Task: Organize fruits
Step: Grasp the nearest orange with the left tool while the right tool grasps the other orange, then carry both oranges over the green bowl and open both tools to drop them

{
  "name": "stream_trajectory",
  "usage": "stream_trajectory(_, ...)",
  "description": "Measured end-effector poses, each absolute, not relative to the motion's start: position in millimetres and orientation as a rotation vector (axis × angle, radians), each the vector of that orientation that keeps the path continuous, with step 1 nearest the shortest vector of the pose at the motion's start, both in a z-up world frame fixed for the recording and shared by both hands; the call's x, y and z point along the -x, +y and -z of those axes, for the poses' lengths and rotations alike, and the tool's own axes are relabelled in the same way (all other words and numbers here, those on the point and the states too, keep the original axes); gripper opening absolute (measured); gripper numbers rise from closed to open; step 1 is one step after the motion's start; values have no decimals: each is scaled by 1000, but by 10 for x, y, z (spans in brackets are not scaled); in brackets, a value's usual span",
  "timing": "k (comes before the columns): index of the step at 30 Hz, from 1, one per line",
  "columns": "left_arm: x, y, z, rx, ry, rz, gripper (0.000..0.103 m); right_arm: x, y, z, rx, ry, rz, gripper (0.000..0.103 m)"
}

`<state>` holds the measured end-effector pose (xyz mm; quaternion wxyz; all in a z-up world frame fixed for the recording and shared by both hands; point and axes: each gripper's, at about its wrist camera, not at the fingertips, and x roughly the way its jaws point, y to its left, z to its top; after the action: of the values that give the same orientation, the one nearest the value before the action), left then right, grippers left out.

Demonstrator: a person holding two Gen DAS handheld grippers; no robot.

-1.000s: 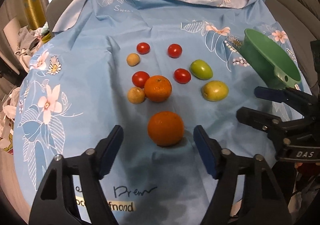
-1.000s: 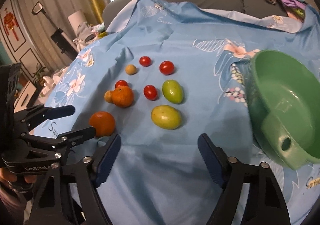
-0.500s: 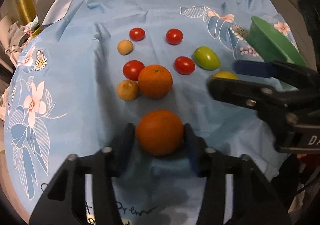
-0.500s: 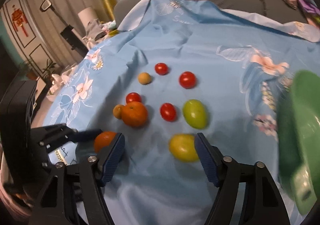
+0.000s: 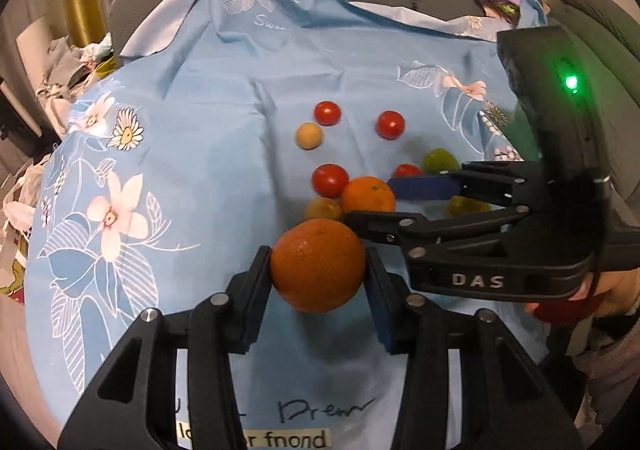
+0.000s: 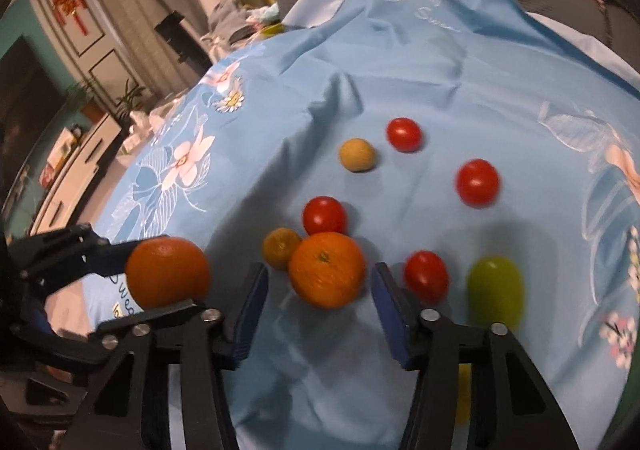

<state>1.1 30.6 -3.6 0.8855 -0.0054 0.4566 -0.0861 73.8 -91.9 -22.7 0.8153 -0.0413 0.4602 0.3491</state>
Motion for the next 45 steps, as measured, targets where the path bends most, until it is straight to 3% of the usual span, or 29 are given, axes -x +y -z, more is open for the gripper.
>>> stream_trajectory(8, -4, 315, 54, 26, 951, 183, 45, -799, -852, 296, 130, 989, -714, 43)
stream_trajectory(24, 76, 64, -197, -16, 901, 225, 45, -477, -1473, -106, 1, 882, -633, 43)
stream_trajectory(45, -61, -996, -695, -159, 780, 385, 44, -141, -2722, -623, -155, 682, -435, 43)
